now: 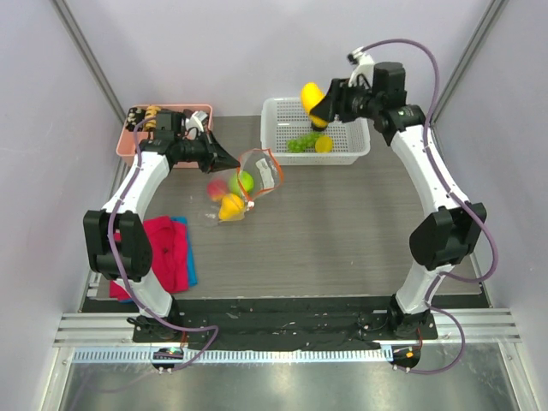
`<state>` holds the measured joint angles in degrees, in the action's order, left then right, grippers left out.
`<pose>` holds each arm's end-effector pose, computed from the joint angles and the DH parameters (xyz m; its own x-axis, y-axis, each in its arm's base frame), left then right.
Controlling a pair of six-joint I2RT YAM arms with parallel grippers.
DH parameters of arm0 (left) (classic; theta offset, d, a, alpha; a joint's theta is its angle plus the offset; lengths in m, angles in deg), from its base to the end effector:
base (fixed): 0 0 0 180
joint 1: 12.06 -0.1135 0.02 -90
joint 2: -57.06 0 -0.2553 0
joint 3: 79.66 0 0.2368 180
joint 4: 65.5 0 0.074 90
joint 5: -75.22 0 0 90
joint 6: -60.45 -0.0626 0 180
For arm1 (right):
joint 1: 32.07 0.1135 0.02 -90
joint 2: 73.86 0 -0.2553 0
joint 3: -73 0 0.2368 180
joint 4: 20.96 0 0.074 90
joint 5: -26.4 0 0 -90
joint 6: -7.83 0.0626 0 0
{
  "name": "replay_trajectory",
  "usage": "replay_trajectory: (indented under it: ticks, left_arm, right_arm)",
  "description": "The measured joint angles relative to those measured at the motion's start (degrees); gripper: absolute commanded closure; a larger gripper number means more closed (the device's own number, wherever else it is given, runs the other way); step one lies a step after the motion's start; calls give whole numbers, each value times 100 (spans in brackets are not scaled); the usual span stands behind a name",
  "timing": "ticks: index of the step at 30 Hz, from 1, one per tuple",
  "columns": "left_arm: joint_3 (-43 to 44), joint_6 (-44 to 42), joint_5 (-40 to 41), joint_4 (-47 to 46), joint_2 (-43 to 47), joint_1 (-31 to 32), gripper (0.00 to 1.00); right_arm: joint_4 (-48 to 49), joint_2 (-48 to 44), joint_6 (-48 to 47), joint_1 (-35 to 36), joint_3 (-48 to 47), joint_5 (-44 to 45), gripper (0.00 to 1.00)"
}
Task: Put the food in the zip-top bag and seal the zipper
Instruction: Place the fake fruit in the zipper food storage bag.
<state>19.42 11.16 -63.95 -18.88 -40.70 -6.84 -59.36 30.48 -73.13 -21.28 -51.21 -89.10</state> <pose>0.3662 -0.0810 0.2902 -0.9211 -0.3441 -0.1824 -0.0148 0.4990 -0.8665 0.4170 0.1069 0.3999 -0.3979 0.0685 -0.9149 -0.5138 0.8095 0.2841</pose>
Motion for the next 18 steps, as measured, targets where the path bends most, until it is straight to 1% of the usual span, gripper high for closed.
replay_trajectory:
  ticks: [1, 4, 8, 10, 14, 17, 18]
  left_arm:
    - [0, 11, 0, -7, 0, 0, 100]
    - [0, 63, -2, -33, 0, 0, 100]
    - [0, 107, -2, -85, 0, 0, 100]
    - [0, 114, -4, -118, 0, 0, 100]
    - [0, 127, -4, -146, 0, 0, 100]
    - [0, 129, -4, -151, 0, 0, 100]
    - [0, 129, -2, -151, 0, 0, 100]
  right_arm:
    - [-153, -125, 26, 103, 140, -269, 98]
    - [-640, -319, 214, 542, 684, -955, 99]
    - [-1156, -181, 531, 1099, 1167, -1506, 99]
    - [-1366, -4, 684, 1346, 1215, -1698, 99]
    - [-1453, 267, 1010, 1502, 1161, -1902, 98]
    - [-1469, 570, 1257, 1504, 968, -1947, 94]
    - [-1486, 713, 1368, 1506, 846, -1956, 91]
